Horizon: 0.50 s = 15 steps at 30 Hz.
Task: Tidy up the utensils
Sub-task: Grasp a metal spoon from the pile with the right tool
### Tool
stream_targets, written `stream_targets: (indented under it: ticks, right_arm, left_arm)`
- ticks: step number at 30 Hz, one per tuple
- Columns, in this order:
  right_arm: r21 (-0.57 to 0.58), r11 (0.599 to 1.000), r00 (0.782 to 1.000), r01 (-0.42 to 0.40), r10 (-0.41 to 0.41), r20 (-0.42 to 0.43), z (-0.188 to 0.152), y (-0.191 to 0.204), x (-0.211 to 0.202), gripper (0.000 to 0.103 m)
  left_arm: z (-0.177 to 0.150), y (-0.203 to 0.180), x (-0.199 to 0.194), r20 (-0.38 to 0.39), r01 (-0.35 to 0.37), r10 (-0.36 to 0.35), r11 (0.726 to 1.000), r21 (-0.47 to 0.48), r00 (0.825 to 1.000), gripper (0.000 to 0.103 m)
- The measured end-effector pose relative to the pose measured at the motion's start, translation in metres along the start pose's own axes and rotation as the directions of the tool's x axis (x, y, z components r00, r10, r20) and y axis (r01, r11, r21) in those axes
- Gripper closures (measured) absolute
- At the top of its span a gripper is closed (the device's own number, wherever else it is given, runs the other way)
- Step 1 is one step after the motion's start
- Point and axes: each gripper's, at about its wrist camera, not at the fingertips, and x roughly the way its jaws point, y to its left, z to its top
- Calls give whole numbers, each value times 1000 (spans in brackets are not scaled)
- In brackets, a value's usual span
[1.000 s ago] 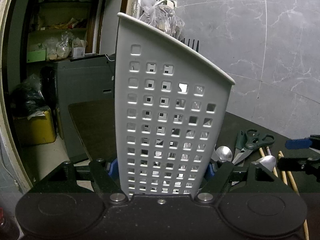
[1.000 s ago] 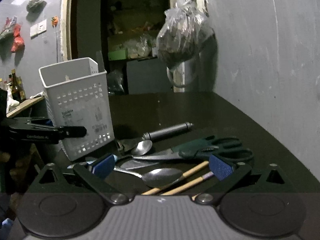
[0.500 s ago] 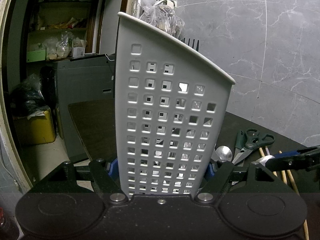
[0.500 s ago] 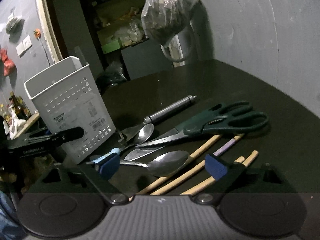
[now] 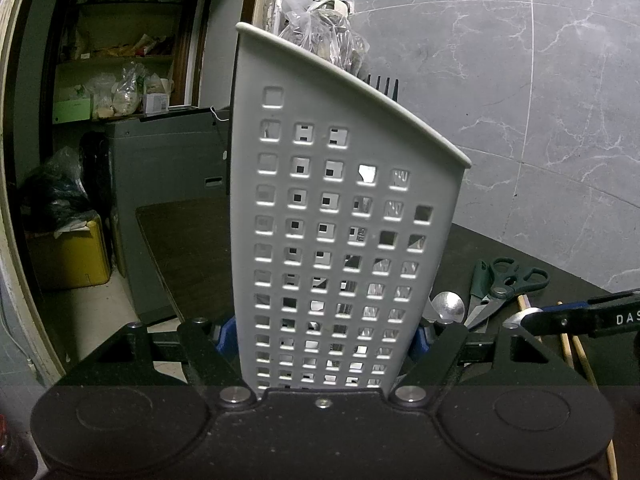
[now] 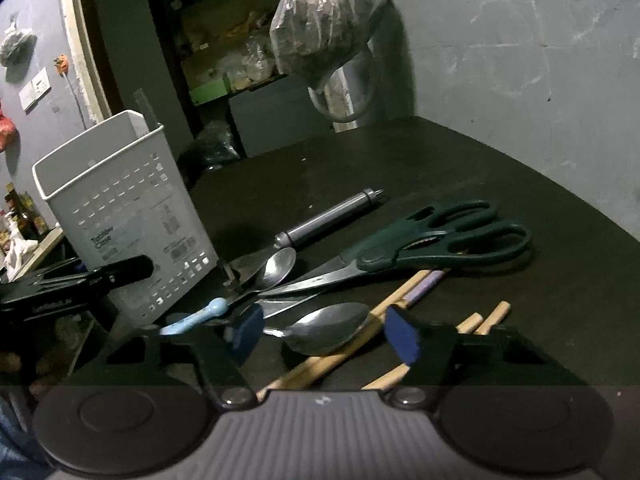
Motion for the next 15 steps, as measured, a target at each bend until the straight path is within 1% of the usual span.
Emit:
stream_targets:
  ticks: [1, 2, 4, 7, 15]
  right_arm:
    - [3, 1000, 1000, 1, -1, 3, 0, -1, -1, 45]
    - [6, 1000, 1000, 1, -1, 5, 0, -2, -1, 47]
    - [9, 1000, 1000, 0, 0, 7, 0, -3, -1, 48]
    - [-1, 1000, 1000, -4, 4, 17, 1, -1, -1, 52]
    - [-3, 1000, 1000, -31, 31, 3, 5, -2, 6, 52]
  left_arm:
    - [0, 0, 0, 0, 0, 0, 1000, 0, 1000, 26]
    - [0, 0, 0, 0, 0, 0, 1000, -1, 1000, 26]
    - [0, 0, 0, 0, 0, 0, 1000, -1, 1000, 26]
    - [-1, 0, 0, -1, 0, 0, 1000, 0, 1000, 26]
    - [-1, -1, 0, -2, 1, -1, 1000, -1, 1000, 26]
